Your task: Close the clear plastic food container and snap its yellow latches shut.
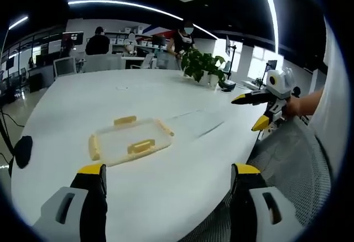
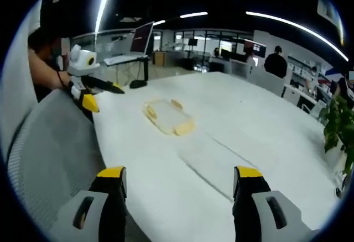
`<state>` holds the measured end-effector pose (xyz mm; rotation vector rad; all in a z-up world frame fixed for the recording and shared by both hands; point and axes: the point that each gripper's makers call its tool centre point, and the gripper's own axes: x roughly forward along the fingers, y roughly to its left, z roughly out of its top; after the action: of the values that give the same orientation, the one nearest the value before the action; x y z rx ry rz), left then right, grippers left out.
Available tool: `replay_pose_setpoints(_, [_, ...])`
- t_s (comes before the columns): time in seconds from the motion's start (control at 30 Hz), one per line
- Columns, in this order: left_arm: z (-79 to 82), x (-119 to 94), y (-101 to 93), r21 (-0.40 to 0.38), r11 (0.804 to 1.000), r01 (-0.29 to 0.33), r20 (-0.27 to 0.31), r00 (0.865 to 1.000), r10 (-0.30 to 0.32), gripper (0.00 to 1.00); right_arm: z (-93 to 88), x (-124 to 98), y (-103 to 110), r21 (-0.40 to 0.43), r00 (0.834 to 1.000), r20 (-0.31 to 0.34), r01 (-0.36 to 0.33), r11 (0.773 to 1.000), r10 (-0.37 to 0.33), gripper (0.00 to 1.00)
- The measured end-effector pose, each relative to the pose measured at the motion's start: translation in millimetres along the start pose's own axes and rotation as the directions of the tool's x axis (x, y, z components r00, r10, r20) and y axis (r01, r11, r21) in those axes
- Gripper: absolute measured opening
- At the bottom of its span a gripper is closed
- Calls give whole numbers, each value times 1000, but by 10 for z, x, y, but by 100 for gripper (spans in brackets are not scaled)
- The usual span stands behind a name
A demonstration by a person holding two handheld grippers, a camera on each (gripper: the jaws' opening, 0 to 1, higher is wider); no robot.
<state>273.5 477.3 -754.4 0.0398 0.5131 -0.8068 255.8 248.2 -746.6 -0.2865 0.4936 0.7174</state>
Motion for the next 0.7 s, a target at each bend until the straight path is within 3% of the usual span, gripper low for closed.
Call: replay_pose_setpoints(0.7, [-61,-1,-47,6,1000,13,-15,1000,-13,89,-24,9,30,-17,1000,-12,8,1000,-8,76])
